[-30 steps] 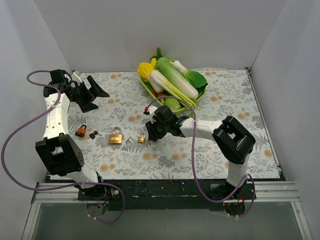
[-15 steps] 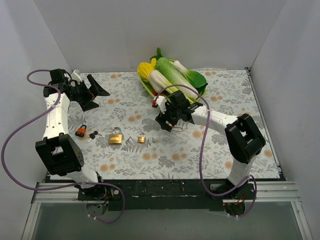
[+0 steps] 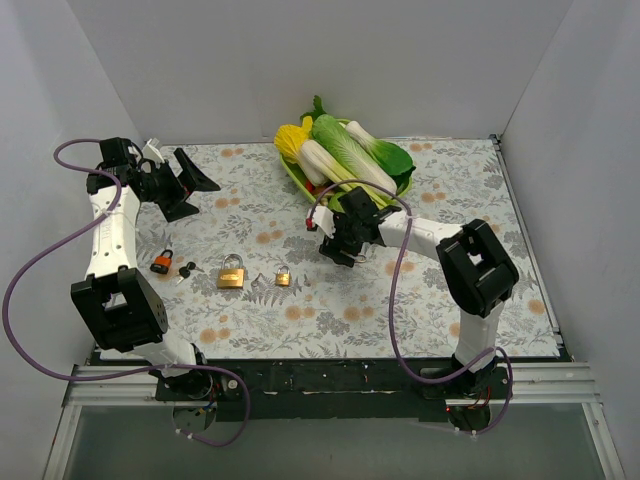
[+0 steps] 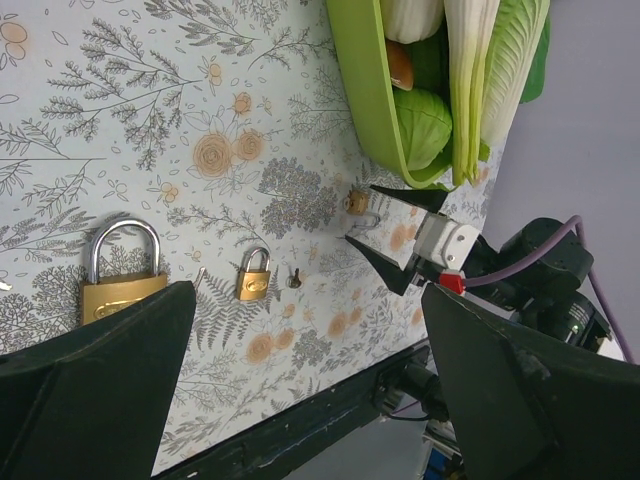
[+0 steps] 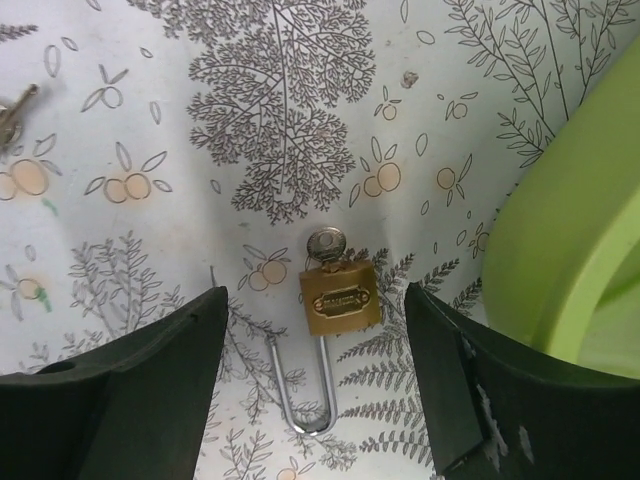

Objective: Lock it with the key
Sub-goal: Pick up the lock from the center of the board.

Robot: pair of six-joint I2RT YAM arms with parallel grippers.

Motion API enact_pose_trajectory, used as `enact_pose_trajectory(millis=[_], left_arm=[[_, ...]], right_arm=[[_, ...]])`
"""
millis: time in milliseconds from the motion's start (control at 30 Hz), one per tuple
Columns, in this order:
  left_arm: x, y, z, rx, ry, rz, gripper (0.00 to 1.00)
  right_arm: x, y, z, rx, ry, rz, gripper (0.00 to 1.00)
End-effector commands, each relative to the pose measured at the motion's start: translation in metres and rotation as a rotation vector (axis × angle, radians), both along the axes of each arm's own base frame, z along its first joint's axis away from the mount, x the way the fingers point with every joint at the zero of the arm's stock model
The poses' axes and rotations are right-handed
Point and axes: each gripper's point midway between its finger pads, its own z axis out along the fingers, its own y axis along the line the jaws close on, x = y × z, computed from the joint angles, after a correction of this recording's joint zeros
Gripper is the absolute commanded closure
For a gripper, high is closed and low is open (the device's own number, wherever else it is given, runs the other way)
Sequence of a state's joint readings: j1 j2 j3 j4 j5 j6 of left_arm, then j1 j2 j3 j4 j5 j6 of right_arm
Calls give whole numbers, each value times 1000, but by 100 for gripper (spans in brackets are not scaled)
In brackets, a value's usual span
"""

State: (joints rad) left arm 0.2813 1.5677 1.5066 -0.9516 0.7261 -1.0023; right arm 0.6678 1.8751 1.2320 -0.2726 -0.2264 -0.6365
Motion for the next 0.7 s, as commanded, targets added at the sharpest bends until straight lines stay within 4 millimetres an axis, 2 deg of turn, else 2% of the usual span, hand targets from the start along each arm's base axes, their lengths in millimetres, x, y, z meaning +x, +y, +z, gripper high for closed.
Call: enact_pose_trajectory(millis=[0, 100, 200, 267, 333, 500, 533, 667], left_arm=[[0, -3, 15, 0, -52, -19, 2], [0, -4, 15, -16, -46, -17, 2], [-1, -5, 15, -14, -50, -20, 2], [-1, -5, 16, -14, -53, -21, 2], [0, -5, 16, -16, -54, -25, 2], [2, -7, 18, -29, -60, -35, 2], [2, -7, 18, -31, -62, -37, 2], [3, -7, 18, -37, -66, -39, 2]], right_arm=[[15, 2, -7, -14, -61, 15, 22], [17, 1, -15, -29, -57, 18, 23], [16, 0, -21, -42, -41, 23, 28], [13, -2, -24, -46, -28, 29, 40], [4, -3, -29, -52, 8, 38, 51], [-19, -8, -33, -55, 119, 53, 65], [-30, -10, -34, -56, 174, 56, 71], [-48, -14, -35, -47, 262, 31, 73]])
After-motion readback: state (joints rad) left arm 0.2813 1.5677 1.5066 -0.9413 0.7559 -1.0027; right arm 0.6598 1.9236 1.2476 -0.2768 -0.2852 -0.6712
